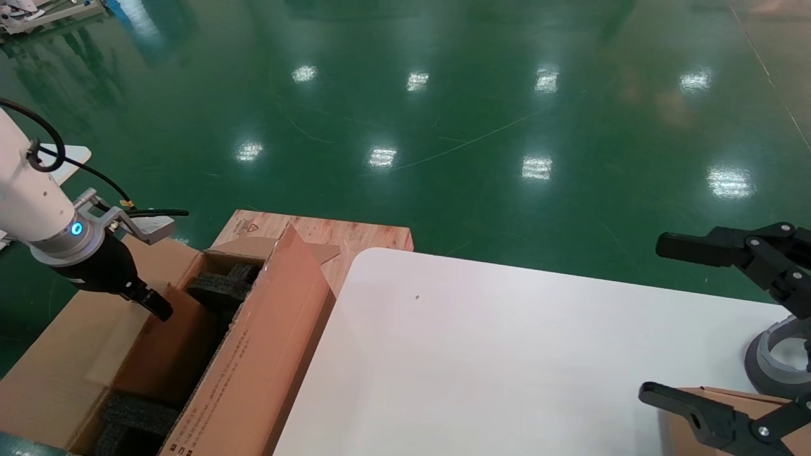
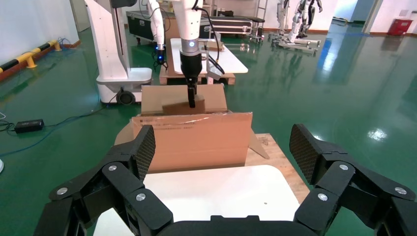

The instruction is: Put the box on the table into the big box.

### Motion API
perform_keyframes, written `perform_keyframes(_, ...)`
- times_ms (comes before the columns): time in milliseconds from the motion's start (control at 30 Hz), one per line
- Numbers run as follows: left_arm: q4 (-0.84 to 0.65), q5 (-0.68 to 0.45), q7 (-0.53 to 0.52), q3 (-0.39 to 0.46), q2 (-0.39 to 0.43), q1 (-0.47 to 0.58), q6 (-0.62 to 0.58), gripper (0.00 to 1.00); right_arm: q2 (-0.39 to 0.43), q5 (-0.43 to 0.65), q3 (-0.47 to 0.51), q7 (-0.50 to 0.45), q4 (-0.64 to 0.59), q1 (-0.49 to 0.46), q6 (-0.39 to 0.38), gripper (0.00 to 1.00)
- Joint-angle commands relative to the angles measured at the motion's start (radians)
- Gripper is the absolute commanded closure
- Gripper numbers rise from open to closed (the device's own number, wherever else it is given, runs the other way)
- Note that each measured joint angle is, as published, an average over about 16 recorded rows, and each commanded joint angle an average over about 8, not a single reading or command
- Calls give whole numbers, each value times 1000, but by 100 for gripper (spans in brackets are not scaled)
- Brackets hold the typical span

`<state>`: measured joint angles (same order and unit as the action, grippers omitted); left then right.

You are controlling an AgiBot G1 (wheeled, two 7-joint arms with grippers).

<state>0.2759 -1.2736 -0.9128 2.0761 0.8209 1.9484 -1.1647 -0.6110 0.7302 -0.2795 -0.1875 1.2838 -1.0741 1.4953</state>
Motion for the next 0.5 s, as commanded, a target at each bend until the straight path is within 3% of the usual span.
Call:
perform_keyframes(33,0,0,0,0,0,0,0,0,0,0,0,0,0,0,0,0)
perform_keyframes(500,7,19,37,-28,-9,31,4,0,0,0,0,0,0,0,0,0)
